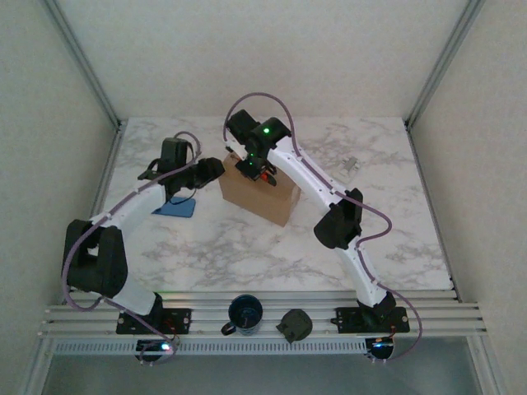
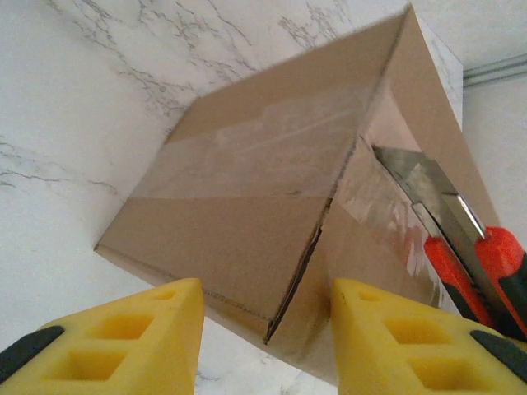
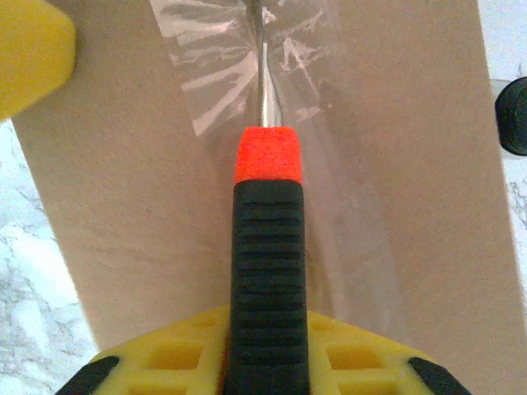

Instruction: Unpack the express box

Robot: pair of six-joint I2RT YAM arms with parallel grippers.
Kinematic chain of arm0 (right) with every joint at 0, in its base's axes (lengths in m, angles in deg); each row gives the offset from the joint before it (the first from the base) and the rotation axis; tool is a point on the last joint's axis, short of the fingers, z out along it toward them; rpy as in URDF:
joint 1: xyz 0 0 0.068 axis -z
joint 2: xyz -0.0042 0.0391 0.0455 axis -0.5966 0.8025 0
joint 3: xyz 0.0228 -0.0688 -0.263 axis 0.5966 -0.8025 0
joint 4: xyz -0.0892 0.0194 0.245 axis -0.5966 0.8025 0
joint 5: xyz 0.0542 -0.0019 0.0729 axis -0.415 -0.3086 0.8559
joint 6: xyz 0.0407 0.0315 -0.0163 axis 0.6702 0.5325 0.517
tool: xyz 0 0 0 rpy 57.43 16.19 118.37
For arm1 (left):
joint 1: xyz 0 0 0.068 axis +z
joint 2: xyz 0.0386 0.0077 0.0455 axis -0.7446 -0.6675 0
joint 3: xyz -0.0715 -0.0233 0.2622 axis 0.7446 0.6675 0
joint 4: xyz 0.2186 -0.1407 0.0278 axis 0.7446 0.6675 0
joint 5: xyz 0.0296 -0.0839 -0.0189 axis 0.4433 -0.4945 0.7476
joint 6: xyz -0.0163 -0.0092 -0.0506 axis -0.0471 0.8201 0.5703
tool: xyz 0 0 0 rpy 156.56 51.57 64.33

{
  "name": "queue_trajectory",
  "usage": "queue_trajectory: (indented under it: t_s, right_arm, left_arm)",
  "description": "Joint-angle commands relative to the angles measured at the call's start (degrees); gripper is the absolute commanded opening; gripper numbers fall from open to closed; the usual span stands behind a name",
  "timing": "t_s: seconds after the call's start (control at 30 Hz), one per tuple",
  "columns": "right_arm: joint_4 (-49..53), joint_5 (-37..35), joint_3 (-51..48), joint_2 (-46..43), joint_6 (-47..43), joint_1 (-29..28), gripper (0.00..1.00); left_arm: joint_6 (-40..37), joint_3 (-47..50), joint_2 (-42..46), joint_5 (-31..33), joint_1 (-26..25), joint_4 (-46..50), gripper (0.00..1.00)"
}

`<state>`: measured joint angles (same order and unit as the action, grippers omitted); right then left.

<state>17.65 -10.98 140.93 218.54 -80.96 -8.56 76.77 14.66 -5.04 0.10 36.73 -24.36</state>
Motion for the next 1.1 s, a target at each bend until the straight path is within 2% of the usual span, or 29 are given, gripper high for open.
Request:
queue_trajectory:
  t_s: [0.0, 0.47, 0.63, 0.9, 0.97, 1.07]
  right_arm:
    - [1.5, -1.9, -1.5, 2.9, -0.6, 0.9, 0.0]
    - [2.3, -3.5, -5.2, 0.4, -4.8, 1.3, 0.0]
    - [-1.5, -4.3, -5.1, -2.8, -3.1, 2.1, 0.0]
    - [-5.1, -3.9, -4.6, -9.3, -2.1, 2.1, 0.0]
    - [-5.2, -4.1, -5.2, -10.2, -2.0, 3.8, 0.0]
    - [-5.8, -4.5, -6.4, -10.7, -2.1, 4.8, 0.0]
  left_arm:
    - [0.4, 1.8, 0.7, 0.1, -0.8, 5.1, 0.43]
    - [-3.4, -4.1, -4.8, 4.7, -0.3, 8.5, 0.43]
    - [-5.2, -8.1, -7.6, 7.2, 0.2, 11.1, 0.42]
    - [-7.0, -13.4, -10.1, 8.3, 0.7, 14.0, 0.42]
    - [-7.0, -14.1, -9.9, 8.2, 0.8, 14.2, 0.42]
    - [-6.8, -15.5, -9.5, 6.9, 0.8, 14.0, 0.46]
